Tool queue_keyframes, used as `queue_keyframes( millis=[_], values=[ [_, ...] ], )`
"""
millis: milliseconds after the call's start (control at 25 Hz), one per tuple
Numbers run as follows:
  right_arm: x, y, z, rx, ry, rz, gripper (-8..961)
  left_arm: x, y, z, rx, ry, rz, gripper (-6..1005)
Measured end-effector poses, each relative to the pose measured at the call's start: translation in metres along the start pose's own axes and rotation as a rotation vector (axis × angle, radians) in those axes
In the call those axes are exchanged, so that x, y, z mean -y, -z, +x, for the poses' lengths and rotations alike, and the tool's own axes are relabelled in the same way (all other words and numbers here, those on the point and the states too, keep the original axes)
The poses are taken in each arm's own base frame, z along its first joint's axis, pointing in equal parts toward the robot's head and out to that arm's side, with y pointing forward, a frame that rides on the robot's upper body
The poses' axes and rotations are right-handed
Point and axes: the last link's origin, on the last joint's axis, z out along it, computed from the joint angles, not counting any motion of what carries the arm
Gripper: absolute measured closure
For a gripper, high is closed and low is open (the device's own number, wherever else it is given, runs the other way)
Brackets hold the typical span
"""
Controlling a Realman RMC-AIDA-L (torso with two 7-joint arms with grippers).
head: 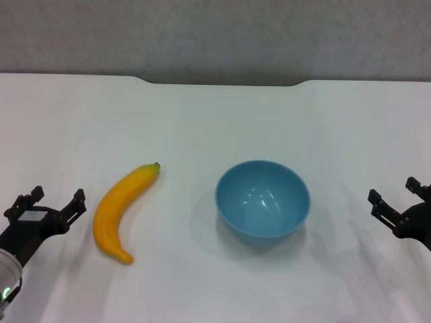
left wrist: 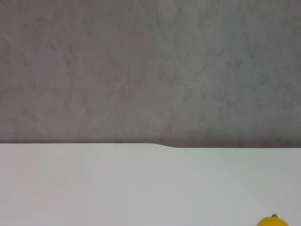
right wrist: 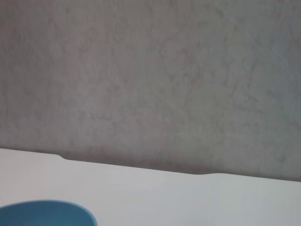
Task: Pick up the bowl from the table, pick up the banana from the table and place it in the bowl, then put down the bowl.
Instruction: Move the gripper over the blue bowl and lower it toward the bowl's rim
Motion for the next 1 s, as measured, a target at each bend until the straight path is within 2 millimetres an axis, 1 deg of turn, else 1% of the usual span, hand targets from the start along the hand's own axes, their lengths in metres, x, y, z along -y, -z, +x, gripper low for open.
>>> queue_keyframes(
  millis=[1000],
  values=[
    [-0.0002,0.0002,-0.0003,0.003,-0.006,-0.001,100,-0.0019,-0.0008,0.0012,-0.006,-0.001,-0.008,116]
  ],
)
